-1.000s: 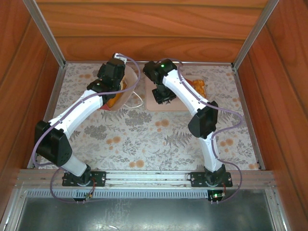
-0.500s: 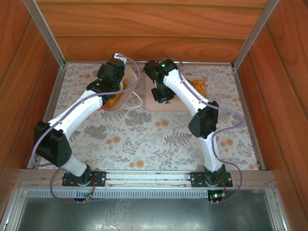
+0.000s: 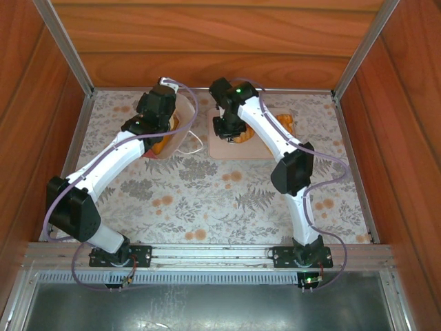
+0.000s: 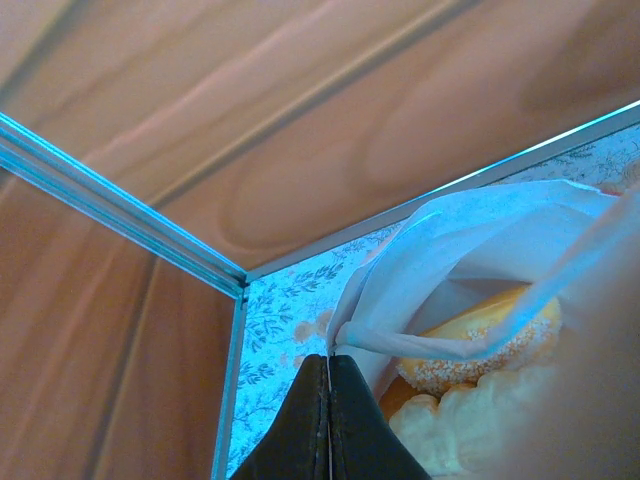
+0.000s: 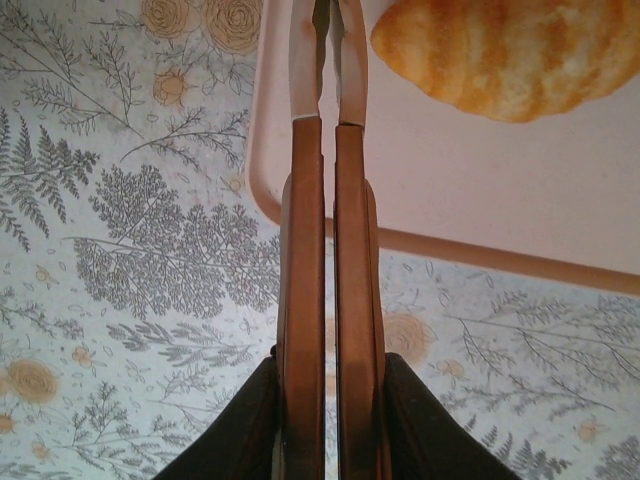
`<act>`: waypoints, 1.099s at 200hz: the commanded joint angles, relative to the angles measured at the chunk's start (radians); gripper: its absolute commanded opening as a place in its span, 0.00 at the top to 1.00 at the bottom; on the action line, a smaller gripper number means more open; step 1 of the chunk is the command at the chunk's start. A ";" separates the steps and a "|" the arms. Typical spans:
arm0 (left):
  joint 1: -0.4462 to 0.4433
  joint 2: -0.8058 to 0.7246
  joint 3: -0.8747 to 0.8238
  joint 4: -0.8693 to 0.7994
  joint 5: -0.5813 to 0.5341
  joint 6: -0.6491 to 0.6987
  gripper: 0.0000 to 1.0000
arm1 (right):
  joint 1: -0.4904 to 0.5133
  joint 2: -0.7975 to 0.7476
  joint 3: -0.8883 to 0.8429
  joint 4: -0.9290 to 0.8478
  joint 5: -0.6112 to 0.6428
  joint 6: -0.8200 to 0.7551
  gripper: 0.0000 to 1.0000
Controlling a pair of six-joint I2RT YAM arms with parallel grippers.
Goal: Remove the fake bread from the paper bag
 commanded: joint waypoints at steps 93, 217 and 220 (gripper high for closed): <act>0.010 -0.038 0.004 0.040 -0.007 -0.027 1.00 | -0.050 0.016 -0.115 0.028 0.013 0.045 0.76; 0.009 -0.021 0.024 0.040 0.013 -0.032 1.00 | -0.055 -0.071 -0.195 -0.121 0.140 0.040 0.74; 0.010 -0.021 0.024 0.040 0.013 -0.031 1.00 | -0.056 -0.073 -0.199 -0.122 0.141 0.041 0.74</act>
